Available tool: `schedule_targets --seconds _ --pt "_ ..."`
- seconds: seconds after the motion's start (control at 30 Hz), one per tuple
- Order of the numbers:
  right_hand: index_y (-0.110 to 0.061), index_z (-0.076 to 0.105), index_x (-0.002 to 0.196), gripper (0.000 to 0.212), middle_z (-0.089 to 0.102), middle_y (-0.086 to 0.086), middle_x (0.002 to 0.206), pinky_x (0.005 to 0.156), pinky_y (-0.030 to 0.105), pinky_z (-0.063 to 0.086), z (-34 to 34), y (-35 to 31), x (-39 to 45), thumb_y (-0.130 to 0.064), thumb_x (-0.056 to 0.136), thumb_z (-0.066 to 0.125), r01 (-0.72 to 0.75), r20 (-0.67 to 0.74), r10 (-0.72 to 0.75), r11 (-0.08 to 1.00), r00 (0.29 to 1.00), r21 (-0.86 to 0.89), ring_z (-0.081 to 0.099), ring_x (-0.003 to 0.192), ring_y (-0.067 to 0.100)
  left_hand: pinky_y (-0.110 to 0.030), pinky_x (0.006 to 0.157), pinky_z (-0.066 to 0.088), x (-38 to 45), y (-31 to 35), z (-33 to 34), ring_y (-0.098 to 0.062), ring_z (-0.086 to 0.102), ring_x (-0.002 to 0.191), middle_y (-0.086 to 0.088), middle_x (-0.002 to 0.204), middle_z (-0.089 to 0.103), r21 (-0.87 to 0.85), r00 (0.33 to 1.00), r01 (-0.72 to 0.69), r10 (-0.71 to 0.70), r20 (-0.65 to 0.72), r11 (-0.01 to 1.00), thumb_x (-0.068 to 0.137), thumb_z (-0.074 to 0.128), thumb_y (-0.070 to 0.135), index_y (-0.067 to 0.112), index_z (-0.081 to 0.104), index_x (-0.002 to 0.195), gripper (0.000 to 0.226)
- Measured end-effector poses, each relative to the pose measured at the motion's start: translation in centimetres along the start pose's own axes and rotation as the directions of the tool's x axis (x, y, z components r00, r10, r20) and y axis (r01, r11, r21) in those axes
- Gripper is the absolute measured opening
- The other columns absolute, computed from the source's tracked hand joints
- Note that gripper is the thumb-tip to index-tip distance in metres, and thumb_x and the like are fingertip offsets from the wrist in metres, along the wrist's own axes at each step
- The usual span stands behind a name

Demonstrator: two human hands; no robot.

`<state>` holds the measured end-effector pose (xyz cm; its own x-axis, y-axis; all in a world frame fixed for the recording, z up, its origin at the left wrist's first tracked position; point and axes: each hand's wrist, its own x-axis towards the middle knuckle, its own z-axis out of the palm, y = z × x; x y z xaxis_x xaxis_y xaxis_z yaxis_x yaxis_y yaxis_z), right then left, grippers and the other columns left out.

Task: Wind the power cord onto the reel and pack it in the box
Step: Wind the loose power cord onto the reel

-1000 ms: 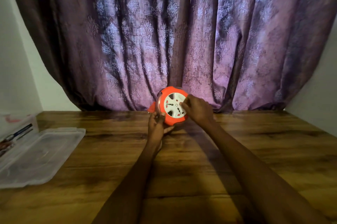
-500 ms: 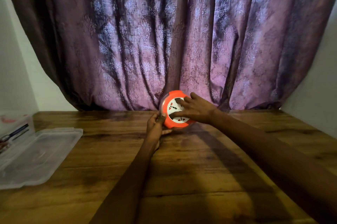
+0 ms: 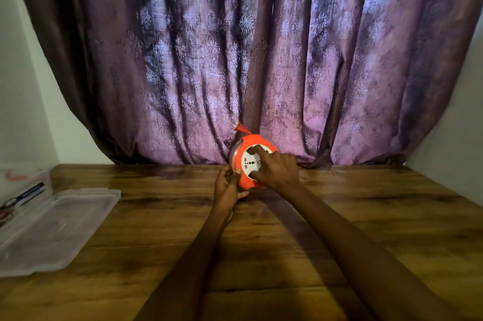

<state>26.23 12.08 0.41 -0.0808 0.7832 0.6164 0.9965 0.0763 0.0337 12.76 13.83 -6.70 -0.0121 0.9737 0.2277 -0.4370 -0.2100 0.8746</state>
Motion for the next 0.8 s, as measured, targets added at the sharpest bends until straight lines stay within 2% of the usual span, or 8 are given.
schedule_targets --seconds 0.13,0.27,0.33,0.43,0.53,0.63,0.73,0.8 --pt "-0.045 0.051 0.126 0.062 0.074 0.008 0.102 0.075 0.037 0.051 0.5 0.4 -0.6 -0.053 0.067 0.069 -0.078 -0.001 0.078 0.994 0.997 0.077 0.069 0.094 0.035 -0.038 0.062 0.061 0.1 -0.5 0.2 -0.017 0.061 0.096 -0.007 0.113 0.062 0.024 1.000 0.018 -0.019 0.009 1.000 0.099 0.059 0.019 0.017 0.053 0.115 0.017" --pt "-0.050 0.048 0.135 0.056 0.073 0.006 0.113 0.088 0.040 0.051 0.1 2.0 -0.4 -0.046 0.082 0.066 -0.074 0.174 0.024 0.955 0.984 0.287 0.066 0.107 0.033 -0.030 0.054 0.059 0.1 -0.4 0.0 -0.011 0.062 0.086 -0.002 0.106 0.063 0.014 1.000 0.000 0.001 -0.028 1.000 0.099 0.059 0.017 0.019 0.055 0.114 0.016" --pt "-0.042 0.059 0.127 0.040 0.075 0.001 0.105 0.082 0.037 0.053 0.3 2.7 -0.7 -0.033 0.089 0.062 -0.109 0.087 0.074 0.838 0.993 0.534 0.069 0.099 0.028 -0.030 0.051 0.059 0.5 -0.1 -0.7 -0.016 0.063 0.089 -0.006 0.110 0.064 0.006 0.998 -0.009 0.009 -0.066 1.000 0.100 0.057 0.016 0.016 0.056 0.116 0.017" --pt "-0.026 0.067 0.115 0.026 0.075 0.002 0.101 0.082 0.043 0.055 1.7 3.7 -1.8 -0.016 0.091 0.062 -0.184 -0.011 0.305 0.601 0.952 0.778 0.070 0.093 0.024 -0.031 0.051 0.061 1.1 0.5 -1.7 -0.025 0.062 0.095 -0.012 0.113 0.063 -0.024 0.992 0.013 -0.016 -0.128 1.000 0.100 0.056 0.015 0.014 0.057 0.113 0.013" --pt "-0.008 0.065 0.121 0.026 0.070 0.006 0.102 0.078 0.041 0.057 3.6 3.5 -2.4 -0.007 0.094 0.062 -0.300 0.159 0.436 0.276 0.886 0.913 0.067 0.083 0.017 -0.032 0.050 0.060 1.6 0.7 -2.6 -0.026 0.060 0.096 -0.012 0.109 0.063 -0.030 0.988 0.025 -0.029 -0.152 0.999 0.099 0.058 0.016 0.018 0.059 0.100 0.003" --pt "-0.010 0.067 0.115 0.019 0.065 0.007 0.083 0.046 0.025 0.044 5.1 2.5 -2.7 -0.015 0.097 0.061 -0.356 0.348 0.417 -0.062 0.840 0.933 0.056 0.053 0.013 -0.031 0.048 0.059 2.1 0.7 -3.7 -0.019 0.063 0.087 -0.009 0.106 0.067 0.006 0.990 0.032 -0.031 -0.135 0.999 0.098 0.060 0.019 0.018 0.064 0.099 0.004" --pt "-0.023 0.073 0.099 0.015 0.060 0.013 0.073 0.047 0.024 0.036 6.1 1.5 -2.5 -0.034 0.095 0.063 -0.413 0.420 0.334 -0.096 0.844 0.906 0.050 0.049 0.019 -0.029 0.045 0.055 2.5 0.7 -4.6 -0.017 0.067 0.079 -0.010 0.104 0.069 0.048 0.993 0.066 -0.061 -0.103 0.997 0.097 0.062 0.022 0.017 0.066 0.103 0.009" --pt "-0.018 0.075 0.094 0.018 0.060 0.018 0.080 0.054 0.034 0.039 6.5 0.9 -1.8 -0.032 0.094 0.065 -0.395 0.404 0.315 -0.093 0.859 0.914 0.051 0.063 0.024 -0.028 0.042 0.052 2.7 0.8 -4.9 -0.016 0.067 0.069 -0.012 0.101 0.069 0.082 0.992 0.076 -0.068 -0.103 0.994 0.096 0.061 0.021 0.017 0.067 0.099 0.007"
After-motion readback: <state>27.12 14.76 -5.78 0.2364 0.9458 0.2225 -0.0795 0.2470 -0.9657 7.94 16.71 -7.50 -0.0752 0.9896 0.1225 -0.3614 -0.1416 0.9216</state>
